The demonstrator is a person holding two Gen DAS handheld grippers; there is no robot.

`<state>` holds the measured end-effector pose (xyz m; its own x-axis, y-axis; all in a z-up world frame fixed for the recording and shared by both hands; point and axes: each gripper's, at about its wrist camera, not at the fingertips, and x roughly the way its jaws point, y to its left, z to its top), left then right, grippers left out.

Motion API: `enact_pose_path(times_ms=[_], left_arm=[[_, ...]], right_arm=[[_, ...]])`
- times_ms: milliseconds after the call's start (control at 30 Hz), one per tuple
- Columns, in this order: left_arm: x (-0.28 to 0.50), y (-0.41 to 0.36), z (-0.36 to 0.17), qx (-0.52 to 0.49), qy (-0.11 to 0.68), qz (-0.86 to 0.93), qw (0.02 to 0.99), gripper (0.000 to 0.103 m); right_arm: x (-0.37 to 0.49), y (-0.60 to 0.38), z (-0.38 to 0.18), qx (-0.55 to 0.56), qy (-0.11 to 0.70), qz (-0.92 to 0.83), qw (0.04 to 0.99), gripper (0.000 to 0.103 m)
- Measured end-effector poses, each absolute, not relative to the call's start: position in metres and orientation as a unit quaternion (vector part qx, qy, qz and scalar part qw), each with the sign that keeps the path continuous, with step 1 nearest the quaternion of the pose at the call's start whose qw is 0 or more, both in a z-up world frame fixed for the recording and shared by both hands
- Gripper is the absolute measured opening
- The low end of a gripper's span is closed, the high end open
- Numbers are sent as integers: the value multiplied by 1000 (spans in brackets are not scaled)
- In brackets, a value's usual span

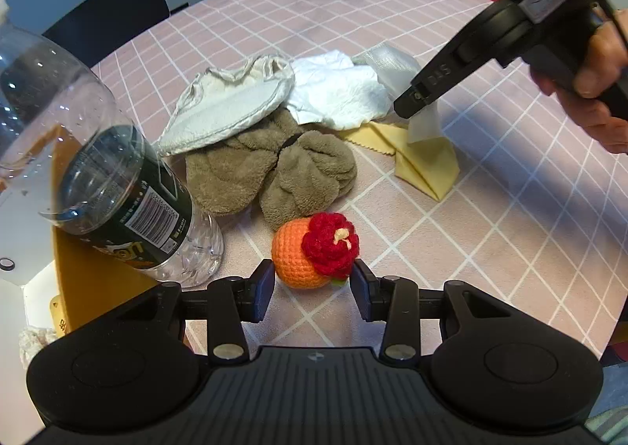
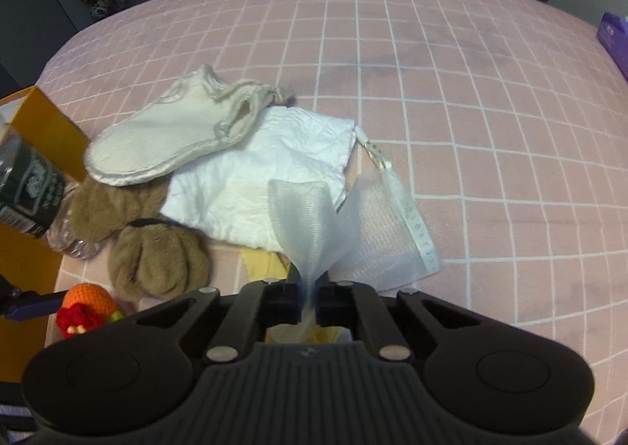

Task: Organize soft objects
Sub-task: 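Grasp the white mesh bag with the right tool while the left holds the orange fruit, then carry the orange fruit and mesh bag into the white box and release both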

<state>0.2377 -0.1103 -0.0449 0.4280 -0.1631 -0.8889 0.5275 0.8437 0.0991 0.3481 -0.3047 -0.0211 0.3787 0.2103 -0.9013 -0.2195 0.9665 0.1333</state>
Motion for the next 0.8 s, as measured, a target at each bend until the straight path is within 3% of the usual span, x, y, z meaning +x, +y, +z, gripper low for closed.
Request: enact_pose_path(times_ms=[367,800], left_arm=[[198,-99,-18,165,441,-227,852,47],[135,-47,30,136,360,-216,897,47]], right_arm=[[260,-286,47,-44,451,171,875,3],[166,-226,74,-73,370,275,884,3]])
